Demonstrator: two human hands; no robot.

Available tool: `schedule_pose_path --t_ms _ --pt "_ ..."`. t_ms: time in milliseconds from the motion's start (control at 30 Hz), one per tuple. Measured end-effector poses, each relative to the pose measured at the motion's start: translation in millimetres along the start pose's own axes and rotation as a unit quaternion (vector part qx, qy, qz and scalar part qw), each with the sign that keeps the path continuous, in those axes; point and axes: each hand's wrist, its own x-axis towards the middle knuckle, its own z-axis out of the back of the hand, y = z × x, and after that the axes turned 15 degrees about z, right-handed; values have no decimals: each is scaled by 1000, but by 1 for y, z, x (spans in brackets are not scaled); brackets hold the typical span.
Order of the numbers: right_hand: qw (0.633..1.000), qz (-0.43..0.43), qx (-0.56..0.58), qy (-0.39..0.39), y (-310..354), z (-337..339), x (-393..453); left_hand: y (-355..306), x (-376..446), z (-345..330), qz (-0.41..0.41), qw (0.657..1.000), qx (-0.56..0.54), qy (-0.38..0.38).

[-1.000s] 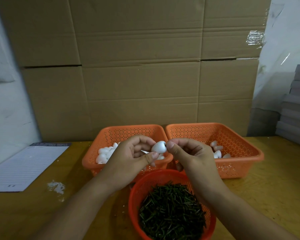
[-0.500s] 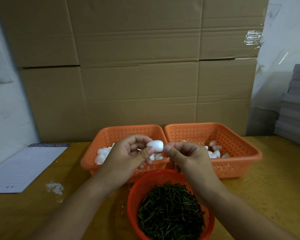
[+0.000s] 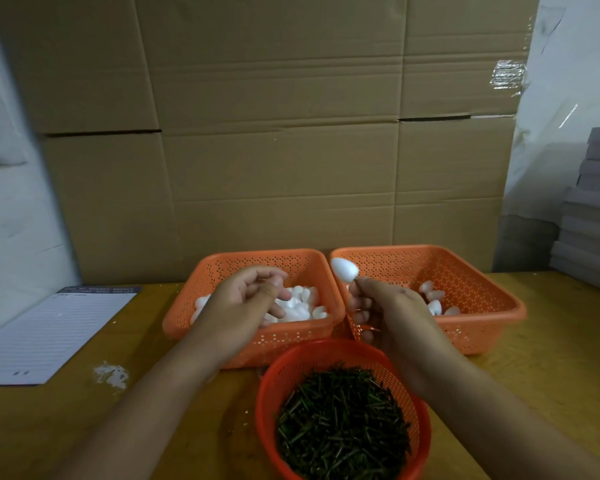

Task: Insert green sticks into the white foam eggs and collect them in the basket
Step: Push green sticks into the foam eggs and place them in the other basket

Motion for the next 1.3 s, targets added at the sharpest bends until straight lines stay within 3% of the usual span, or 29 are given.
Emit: schedule_pose_path --t_ms 133,267,433,533,700,900,1133,1300 --pt "991 -56 99 -66 -1 10 11 11 14 19 5 997 41 -69" --pt "979 -58 144 -130 -2 16 17 23 23 36 -11 968 206 -145" --pt "972 -29 176 -151 -2 18 19 32 22 43 72 912 392 -97" --pt "987 -44 132 -83 -1 15 16 31 18 40 100 885 449 -73" --pt "988 -44 -51 136 -1 5 4 30 14 37 90 868 489 4" --pt "906 32 -283 313 -14 -3 -10 33 16 38 78 872 482 14" --pt "756 137 -464 441 -24 -4 -17 30 22 41 54 899 430 -64" --pt "746 132 -478 446 -24 -4 -17 24 32 38 53 894 443 -47"
